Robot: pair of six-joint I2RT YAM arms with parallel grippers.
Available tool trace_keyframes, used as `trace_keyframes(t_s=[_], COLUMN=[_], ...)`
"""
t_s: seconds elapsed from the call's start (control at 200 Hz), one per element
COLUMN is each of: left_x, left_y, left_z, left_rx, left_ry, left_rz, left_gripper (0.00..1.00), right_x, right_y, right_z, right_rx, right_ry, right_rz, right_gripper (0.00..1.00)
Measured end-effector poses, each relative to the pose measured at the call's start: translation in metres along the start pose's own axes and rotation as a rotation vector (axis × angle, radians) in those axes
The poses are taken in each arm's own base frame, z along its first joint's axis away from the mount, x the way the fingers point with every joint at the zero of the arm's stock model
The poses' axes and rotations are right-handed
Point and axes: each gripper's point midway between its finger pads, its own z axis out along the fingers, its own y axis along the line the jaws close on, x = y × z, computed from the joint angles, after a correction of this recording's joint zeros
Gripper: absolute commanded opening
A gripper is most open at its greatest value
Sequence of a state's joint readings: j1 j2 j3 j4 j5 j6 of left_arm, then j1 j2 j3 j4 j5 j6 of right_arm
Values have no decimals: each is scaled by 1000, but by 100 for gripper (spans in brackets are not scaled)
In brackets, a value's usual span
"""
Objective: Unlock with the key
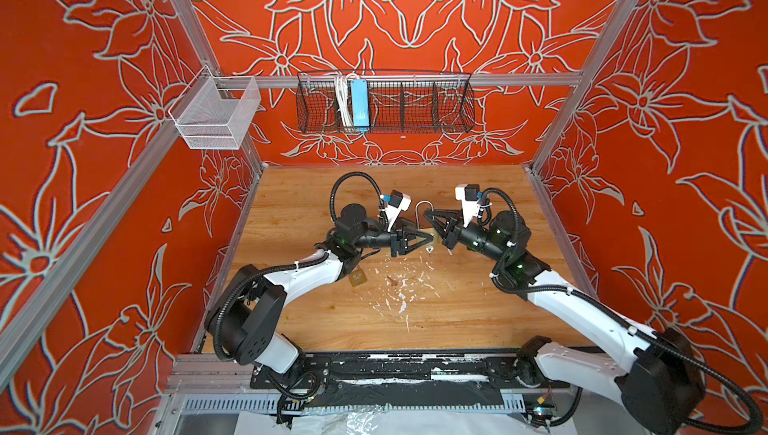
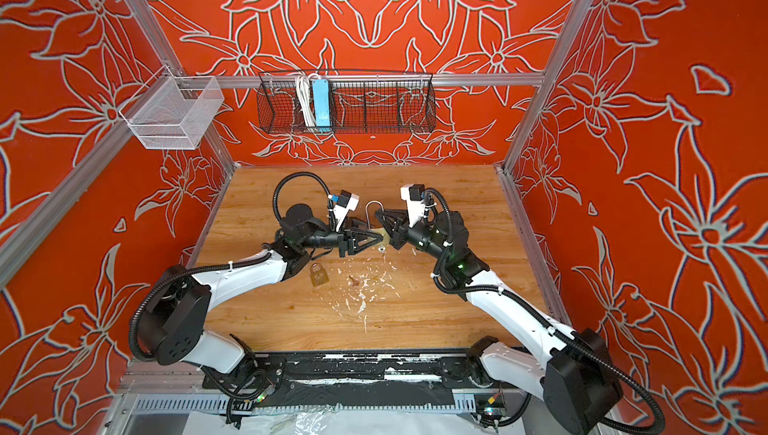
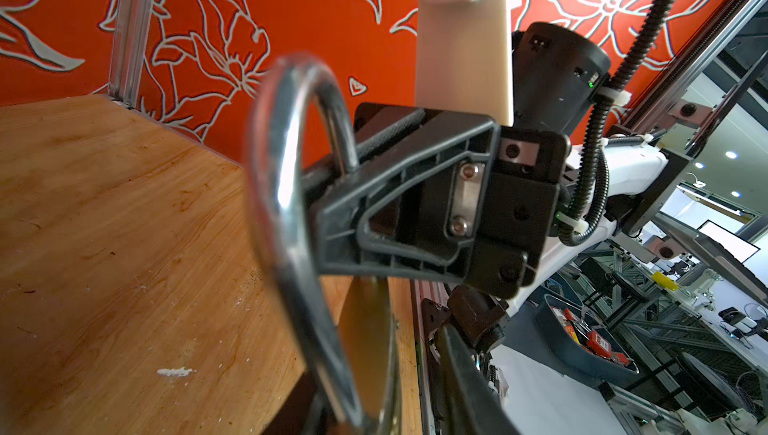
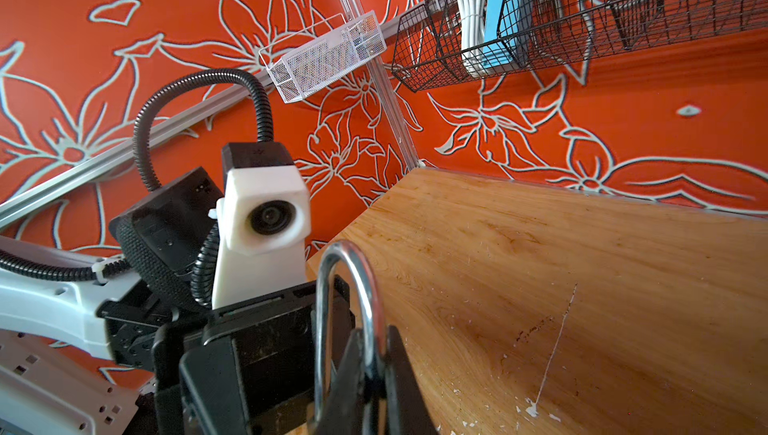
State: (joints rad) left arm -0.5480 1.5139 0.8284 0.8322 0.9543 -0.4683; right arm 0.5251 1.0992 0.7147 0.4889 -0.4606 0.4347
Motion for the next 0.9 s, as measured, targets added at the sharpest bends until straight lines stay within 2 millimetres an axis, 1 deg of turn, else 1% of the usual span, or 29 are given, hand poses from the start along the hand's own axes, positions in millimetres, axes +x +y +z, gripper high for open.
trace_keyframes(t_s=[0.07,0.165,0.225,0.275,0.345,0.43,0.465,0.52,0.641,0.646,0.671,0.696,0.721,0.746,0.776,0.811,0.896], left_x=[0,-1,-1,-1,-2,-2,-2,-2,-3,-3,-3,-3,-3,-3,-1,0,2], left_y=[0,1,2,3,3,4,4,5,6,6,6,6,7,9,11,15,27], left_z=[0,0,0,0,0,0,0,0,0,0,0,0,0,0,-1,-2,-9], left_rx=[-1,-7,-13,-16,-21,-26,-27,-27,-34,-34,-36,-39,-47,-62,-80,-115,-213], left_ry=[-1,-4,-6,-8,-12,-15,-16,-16,-19,-19,-21,-21,-22,-21,-16,-12,-4], left_rz=[0,1,0,-2,-7,-31,-33,-35,-36,-36,-37,-38,-36,-39,-44,-52,-81], left_gripper=[36,31,26,23,15,12,9,0,0,0,0,0,0,0,0,0,0], right_x=[0,0,-1,-2,-3,-4,-4,-4,-4,-4,-4,-4,-4,-5,-6,-7,-9], right_y=[0,0,0,1,1,2,2,1,1,1,1,0,0,-1,-2,-5,-8], right_z=[-1,-1,-1,-2,-2,-3,-3,-3,-3,-3,-3,-3,-3,-3,-4,-6,-17], right_rx=[-1,-3,-4,-6,-8,-10,-9,-8,-6,-6,-4,-2,1,9,19,42,102], right_ry=[-5,-14,-22,-27,-32,-38,-39,-40,-42,-42,-42,-42,-41,-46,-49,-47,-33], right_rz=[2,10,13,15,15,-3,-4,-4,-4,-4,-4,-4,5,5,7,10,0], right_gripper=[0,0,0,0,0,0,0,0,0,1,16,28,37,43,49,52,54])
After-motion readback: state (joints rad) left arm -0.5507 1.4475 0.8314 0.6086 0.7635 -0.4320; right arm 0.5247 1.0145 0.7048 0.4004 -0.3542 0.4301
